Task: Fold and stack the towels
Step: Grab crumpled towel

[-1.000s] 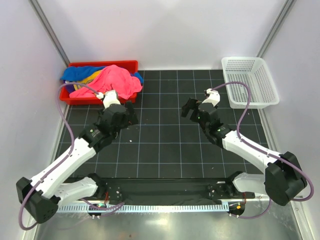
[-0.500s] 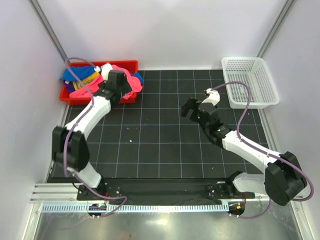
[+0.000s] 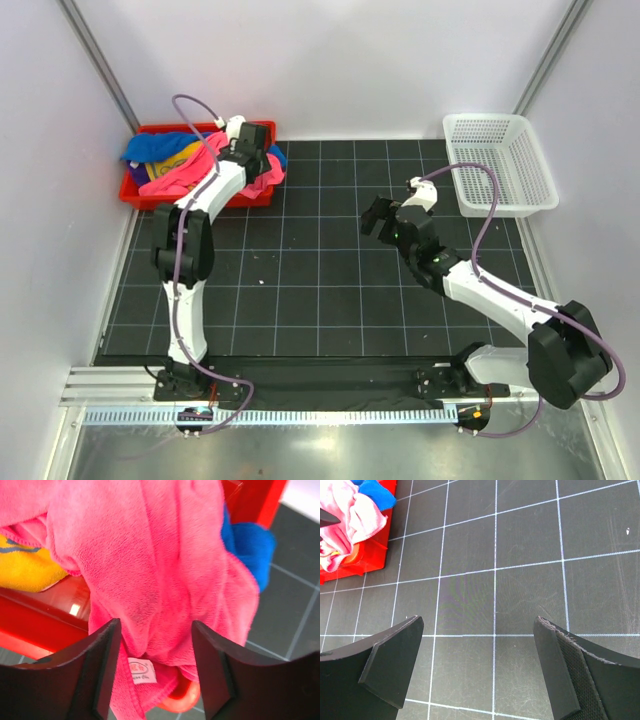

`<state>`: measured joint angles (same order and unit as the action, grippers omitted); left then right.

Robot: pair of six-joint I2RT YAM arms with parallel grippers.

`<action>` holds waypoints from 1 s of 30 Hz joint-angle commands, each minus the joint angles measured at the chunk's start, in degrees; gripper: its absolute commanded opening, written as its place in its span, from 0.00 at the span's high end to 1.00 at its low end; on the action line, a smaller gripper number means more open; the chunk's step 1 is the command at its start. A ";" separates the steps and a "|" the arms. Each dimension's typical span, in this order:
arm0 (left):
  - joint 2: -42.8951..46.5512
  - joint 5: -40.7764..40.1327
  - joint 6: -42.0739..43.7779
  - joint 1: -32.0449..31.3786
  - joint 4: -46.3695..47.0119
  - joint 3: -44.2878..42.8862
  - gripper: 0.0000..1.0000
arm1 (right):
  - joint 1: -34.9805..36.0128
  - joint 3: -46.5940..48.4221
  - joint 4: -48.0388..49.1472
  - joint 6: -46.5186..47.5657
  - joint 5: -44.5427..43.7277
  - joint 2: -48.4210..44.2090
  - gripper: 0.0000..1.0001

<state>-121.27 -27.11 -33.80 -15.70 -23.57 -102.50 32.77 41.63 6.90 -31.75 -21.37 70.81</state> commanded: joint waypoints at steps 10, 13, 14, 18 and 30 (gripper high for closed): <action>-3.71 -3.82 1.46 1.38 -3.06 -5.96 0.61 | 0.01 1.53 2.86 0.90 -0.08 0.83 0.00; -3.97 -3.91 1.98 1.55 -3.15 -6.13 0.65 | 0.01 1.70 2.77 0.90 0.01 1.09 0.00; -4.14 -3.74 2.16 1.64 -3.32 -6.31 0.67 | 0.01 1.70 2.77 0.90 -0.25 1.09 0.00; -4.50 -4.00 2.77 1.64 -4.03 -7.01 0.80 | 0.01 1.62 2.77 0.90 -0.08 1.00 0.01; 3.05 -3.56 4.45 1.64 -4.64 -8.33 1.00 | 0.01 1.97 2.77 1.07 0.10 1.53 0.00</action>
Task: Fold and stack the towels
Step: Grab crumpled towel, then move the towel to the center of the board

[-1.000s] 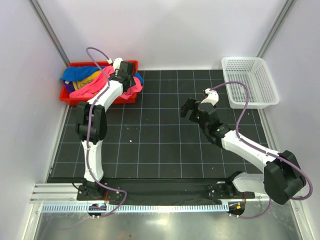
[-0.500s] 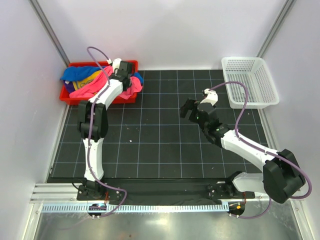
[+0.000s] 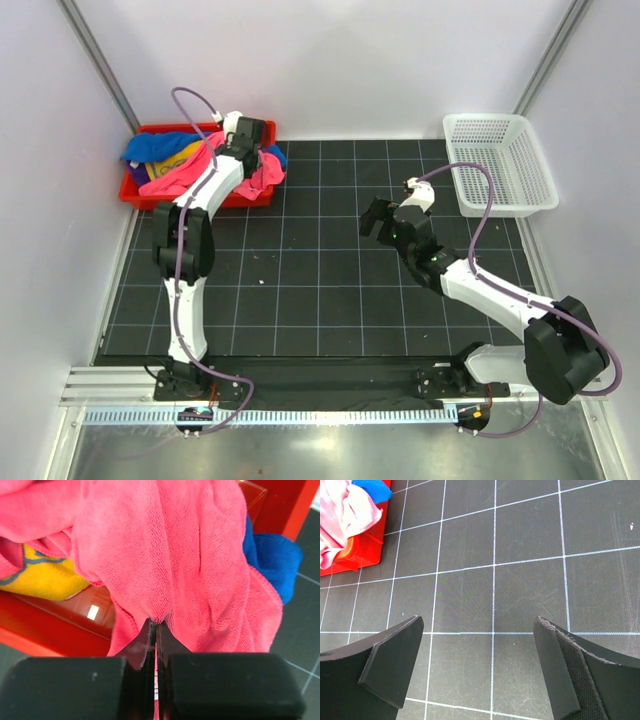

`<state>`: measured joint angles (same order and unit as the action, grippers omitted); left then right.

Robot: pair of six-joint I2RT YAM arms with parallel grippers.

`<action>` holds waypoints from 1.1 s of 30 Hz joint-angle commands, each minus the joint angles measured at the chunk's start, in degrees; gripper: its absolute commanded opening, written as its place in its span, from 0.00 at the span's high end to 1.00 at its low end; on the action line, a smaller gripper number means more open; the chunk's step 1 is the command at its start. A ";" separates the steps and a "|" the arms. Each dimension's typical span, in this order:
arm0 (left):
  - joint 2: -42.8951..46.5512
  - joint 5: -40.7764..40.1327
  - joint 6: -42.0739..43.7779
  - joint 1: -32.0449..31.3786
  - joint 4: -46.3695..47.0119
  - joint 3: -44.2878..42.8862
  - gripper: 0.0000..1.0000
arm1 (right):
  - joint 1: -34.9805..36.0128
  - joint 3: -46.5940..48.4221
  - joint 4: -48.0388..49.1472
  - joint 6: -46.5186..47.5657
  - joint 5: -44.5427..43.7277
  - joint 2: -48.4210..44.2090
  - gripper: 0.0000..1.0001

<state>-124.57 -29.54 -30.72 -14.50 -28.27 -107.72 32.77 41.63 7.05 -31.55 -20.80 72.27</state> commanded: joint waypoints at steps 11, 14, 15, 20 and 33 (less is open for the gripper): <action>14.62 0.36 3.12 -2.54 -0.82 -3.11 1.00 | 0.01 1.53 3.14 0.97 -0.30 -0.37 0.00; 17.43 0.27 3.39 -4.83 -0.82 -1.97 1.00 | -0.08 1.00 3.50 0.88 -0.91 -0.99 0.00; 18.22 0.27 3.82 -5.53 -0.82 -1.36 1.00 | -0.08 0.83 3.50 0.79 -1.09 -1.25 0.00; 23.23 -2.00 4.88 -12.20 -0.82 0.76 1.00 | 0.01 -1.10 4.37 0.18 -4.24 -3.27 0.00; 37.64 -1.31 -1.00 -33.98 1.11 22.36 1.00 | -1.31 -1.73 -0.97 -1.76 -13.84 -9.16 0.00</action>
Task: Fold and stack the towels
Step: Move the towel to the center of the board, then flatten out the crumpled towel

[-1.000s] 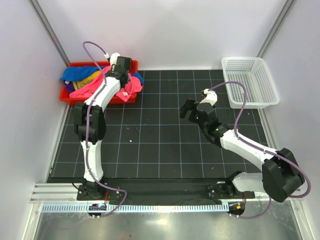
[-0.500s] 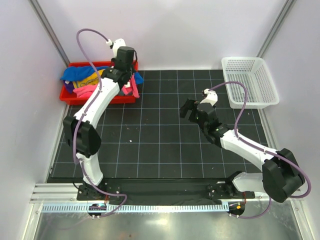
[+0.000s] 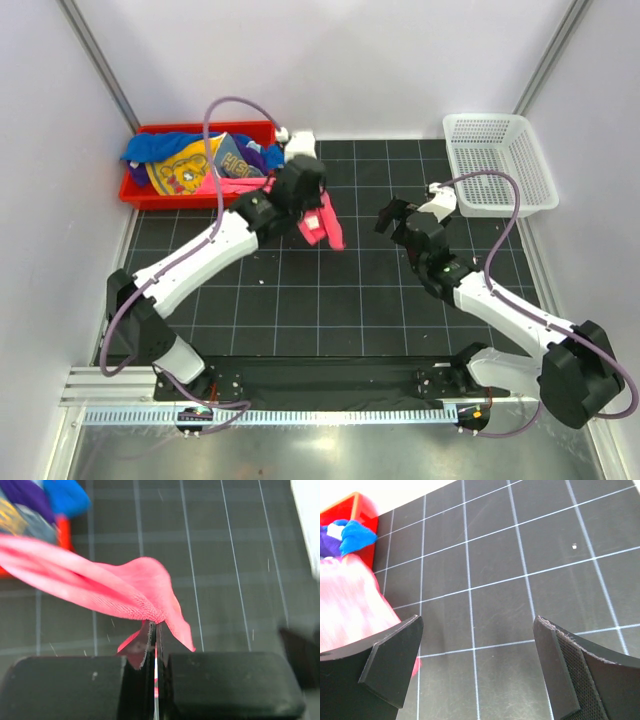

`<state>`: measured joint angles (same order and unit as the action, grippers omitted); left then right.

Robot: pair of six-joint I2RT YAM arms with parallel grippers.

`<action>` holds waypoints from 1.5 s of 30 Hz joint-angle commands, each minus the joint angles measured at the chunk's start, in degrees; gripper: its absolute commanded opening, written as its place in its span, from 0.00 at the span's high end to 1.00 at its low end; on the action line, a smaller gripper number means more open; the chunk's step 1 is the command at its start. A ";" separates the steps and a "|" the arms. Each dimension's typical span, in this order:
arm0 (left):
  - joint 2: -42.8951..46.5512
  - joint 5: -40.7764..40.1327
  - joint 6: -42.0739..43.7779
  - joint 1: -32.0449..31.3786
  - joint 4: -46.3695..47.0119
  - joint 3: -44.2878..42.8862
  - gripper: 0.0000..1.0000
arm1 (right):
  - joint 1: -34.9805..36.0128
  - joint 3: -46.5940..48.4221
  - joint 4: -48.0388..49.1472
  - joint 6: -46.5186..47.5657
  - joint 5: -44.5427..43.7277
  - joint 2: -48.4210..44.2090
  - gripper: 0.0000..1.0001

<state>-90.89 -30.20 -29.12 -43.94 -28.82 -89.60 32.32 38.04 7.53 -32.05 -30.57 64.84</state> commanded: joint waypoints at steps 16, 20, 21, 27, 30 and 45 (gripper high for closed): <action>8.19 -0.04 -14.64 -30.05 2.28 20.00 1.00 | -4.89 12.05 -11.75 0.94 6.74 5.65 0.00; 7.13 0.66 -15.70 -34.62 1.84 19.29 1.00 | -4.89 14.34 -12.19 2.87 10.34 8.46 0.00; 7.22 1.01 -16.05 -34.89 2.18 19.46 1.00 | -4.98 15.30 -12.01 3.92 11.05 10.20 0.00; 9.50 -7.93 -19.03 -34.46 -1.75 21.31 0.75 | -4.89 21.10 -11.75 7.09 20.53 18.47 0.00; 11.08 -11.11 -23.16 -29.04 -8.00 21.22 0.64 | -4.72 25.92 -12.01 7.18 26.16 24.18 0.02; 8.29 6.89 -26.07 13.26 6.57 33.00 0.50 | 3.63 61.00 -25.72 10.78 23.80 57.66 0.26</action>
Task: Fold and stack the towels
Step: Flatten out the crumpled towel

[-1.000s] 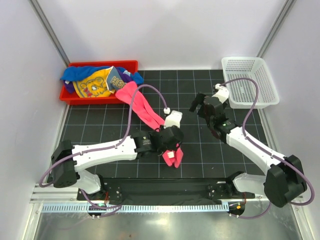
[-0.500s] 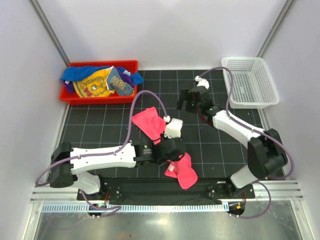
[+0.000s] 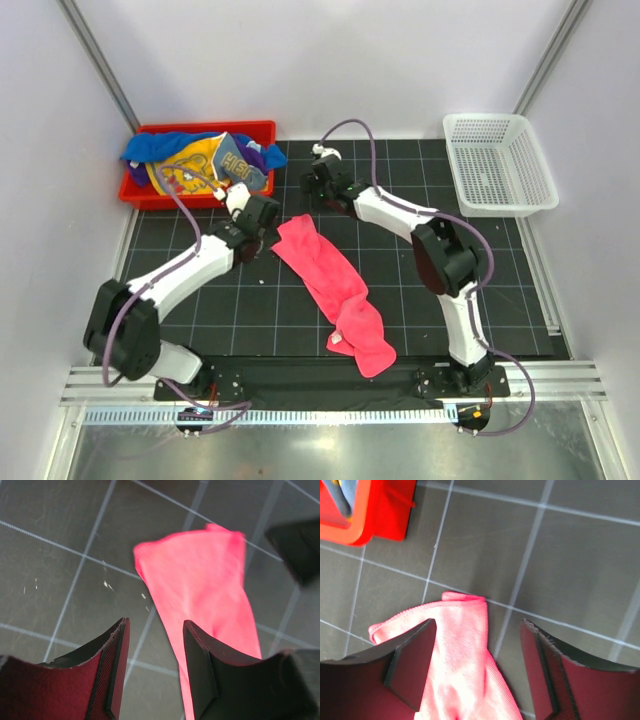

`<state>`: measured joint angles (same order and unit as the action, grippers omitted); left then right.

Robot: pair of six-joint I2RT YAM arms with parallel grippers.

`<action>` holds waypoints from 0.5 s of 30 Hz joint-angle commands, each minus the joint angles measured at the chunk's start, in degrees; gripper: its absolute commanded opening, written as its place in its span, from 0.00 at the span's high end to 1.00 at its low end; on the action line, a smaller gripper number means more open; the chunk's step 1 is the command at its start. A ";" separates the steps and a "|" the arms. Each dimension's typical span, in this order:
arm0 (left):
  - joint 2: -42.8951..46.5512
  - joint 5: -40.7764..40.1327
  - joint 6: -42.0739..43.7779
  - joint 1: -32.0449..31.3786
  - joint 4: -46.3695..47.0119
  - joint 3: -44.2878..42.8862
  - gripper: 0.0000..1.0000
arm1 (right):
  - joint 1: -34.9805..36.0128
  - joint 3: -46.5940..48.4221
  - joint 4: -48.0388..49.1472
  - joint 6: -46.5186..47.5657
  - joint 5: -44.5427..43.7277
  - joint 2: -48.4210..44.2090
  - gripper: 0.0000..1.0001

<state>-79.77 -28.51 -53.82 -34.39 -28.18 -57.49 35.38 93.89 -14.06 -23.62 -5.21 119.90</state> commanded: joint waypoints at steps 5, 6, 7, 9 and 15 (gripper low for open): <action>-10.66 11.98 -0.94 8.46 11.04 1.25 0.52 | 0.92 10.60 -6.41 4.63 -1.55 7.10 0.33; -11.46 11.99 -0.76 8.55 11.31 0.98 0.52 | 1.10 11.31 -6.59 4.98 -1.38 7.80 0.33; -12.51 11.99 -0.84 8.55 11.57 0.72 0.52 | 1.27 11.93 -7.11 4.98 -1.38 9.03 0.36; -14.27 13.13 -0.84 8.73 12.01 0.10 0.52 | 1.62 14.21 -9.13 5.07 -1.47 10.26 0.39; -16.82 13.13 -2.51 8.73 12.98 0.37 0.51 | 2.50 16.06 -10.01 5.51 -1.91 12.29 0.42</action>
<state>-95.98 -16.21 -54.72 -25.80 -18.44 -56.29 36.93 106.26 -22.90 -19.33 -6.33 131.76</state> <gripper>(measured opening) 0.485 0.593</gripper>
